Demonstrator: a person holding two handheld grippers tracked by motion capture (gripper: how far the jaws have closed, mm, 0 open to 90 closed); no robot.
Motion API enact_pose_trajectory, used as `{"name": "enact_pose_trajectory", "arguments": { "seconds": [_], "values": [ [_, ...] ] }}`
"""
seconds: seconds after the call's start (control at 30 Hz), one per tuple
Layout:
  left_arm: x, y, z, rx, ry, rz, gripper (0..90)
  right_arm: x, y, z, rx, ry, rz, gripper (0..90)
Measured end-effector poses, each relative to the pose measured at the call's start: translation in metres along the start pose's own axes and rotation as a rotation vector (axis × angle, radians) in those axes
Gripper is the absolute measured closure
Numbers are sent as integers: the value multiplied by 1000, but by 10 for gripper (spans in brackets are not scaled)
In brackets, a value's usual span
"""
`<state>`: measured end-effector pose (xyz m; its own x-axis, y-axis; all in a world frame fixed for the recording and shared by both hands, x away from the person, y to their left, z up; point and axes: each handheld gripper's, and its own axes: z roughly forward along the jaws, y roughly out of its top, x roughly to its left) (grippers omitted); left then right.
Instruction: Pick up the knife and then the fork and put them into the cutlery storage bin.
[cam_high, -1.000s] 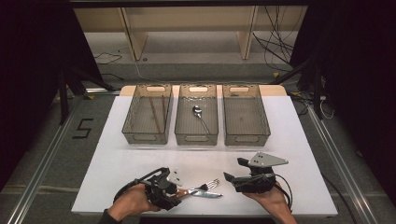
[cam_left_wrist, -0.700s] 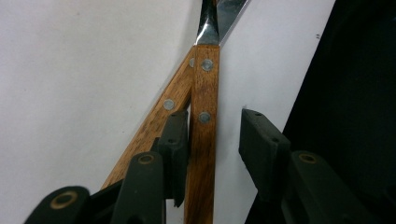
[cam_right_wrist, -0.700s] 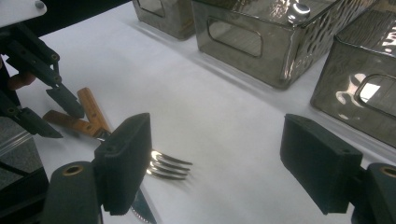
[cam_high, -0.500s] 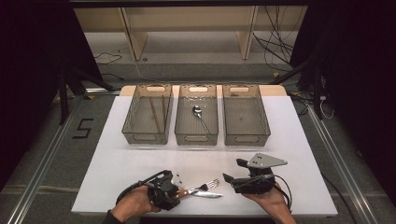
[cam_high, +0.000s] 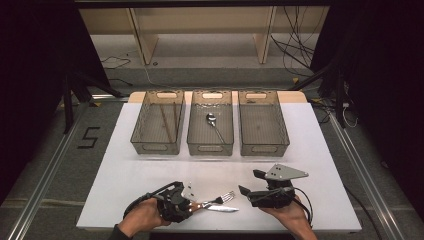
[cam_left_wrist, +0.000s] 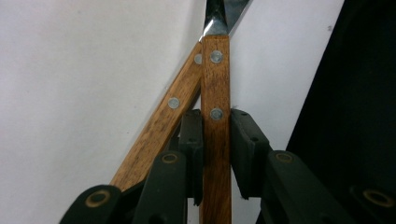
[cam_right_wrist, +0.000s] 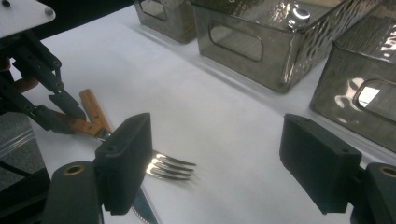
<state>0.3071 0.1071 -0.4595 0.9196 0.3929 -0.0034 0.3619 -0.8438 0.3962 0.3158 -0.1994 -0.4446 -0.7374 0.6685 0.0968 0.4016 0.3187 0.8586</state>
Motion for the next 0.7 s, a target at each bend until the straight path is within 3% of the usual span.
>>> {"name": "enact_pose_trajectory", "arguments": {
  "seconds": [0.13, 0.27, 0.5, 0.7],
  "values": [
    [3, 6, -10, -38, -7, -1, 756, 5, 4, -2, -18, 7, -21, 262],
    [6, 16, -14, -46, -31, 8, 756, 14, 9, -5, -37, 17, -63, 262],
    [15, 37, -12, -45, -65, 35, 756, 37, 18, -8, -56, 73, -178, 262],
    [20, 58, -14, -68, -101, 49, 756, 51, 20, -5, -40, 78, -273, 264]
  ]
}}
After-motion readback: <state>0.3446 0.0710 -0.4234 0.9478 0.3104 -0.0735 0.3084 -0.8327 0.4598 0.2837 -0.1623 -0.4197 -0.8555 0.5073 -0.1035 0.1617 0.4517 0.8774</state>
